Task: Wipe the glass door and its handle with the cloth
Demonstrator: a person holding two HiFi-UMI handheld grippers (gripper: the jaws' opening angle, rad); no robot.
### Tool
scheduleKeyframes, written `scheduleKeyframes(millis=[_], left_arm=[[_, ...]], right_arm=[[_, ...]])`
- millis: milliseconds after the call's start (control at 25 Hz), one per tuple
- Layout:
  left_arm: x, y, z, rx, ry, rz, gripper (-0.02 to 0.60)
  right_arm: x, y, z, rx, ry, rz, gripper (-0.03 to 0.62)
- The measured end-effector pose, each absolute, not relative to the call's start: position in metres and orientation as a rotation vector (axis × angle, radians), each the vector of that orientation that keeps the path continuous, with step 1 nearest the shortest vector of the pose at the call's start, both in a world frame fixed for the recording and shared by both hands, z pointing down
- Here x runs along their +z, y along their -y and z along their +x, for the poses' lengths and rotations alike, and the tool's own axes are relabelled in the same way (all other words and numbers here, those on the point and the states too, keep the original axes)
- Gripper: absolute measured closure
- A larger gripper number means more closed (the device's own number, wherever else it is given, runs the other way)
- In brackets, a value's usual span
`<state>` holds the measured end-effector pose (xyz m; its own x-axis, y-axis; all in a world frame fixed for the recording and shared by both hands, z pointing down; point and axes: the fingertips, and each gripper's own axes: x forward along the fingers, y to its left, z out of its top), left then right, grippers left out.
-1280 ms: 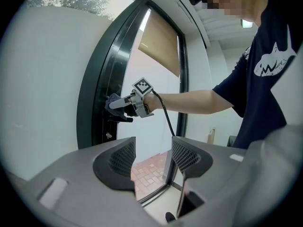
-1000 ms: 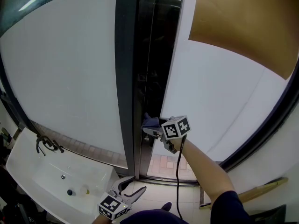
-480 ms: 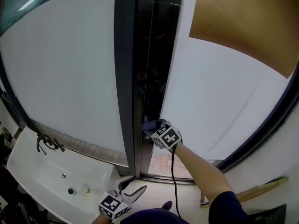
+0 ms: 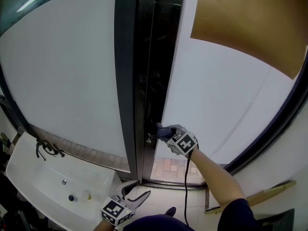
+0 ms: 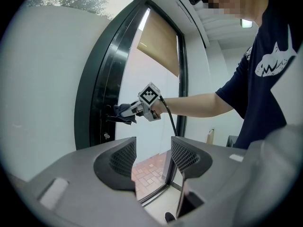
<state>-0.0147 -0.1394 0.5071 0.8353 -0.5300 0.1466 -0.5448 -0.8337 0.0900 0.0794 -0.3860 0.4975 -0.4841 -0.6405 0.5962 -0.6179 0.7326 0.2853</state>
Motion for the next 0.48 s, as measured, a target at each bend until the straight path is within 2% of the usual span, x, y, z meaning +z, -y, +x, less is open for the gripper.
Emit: scheduleKeyframes(millis=[360,480], left_arm=[[0.504,0.141,-0.009,0.161,0.82,2.901,0.354],[0.504,0.141,-0.013,0.162,0.825,2.894,0.354]], right_arm=[[0.503,0.379,0.137,0.081,2.163,1.011,0.436],[0.495,0.38,0.139,0.232,2.202,1.047,0.436]])
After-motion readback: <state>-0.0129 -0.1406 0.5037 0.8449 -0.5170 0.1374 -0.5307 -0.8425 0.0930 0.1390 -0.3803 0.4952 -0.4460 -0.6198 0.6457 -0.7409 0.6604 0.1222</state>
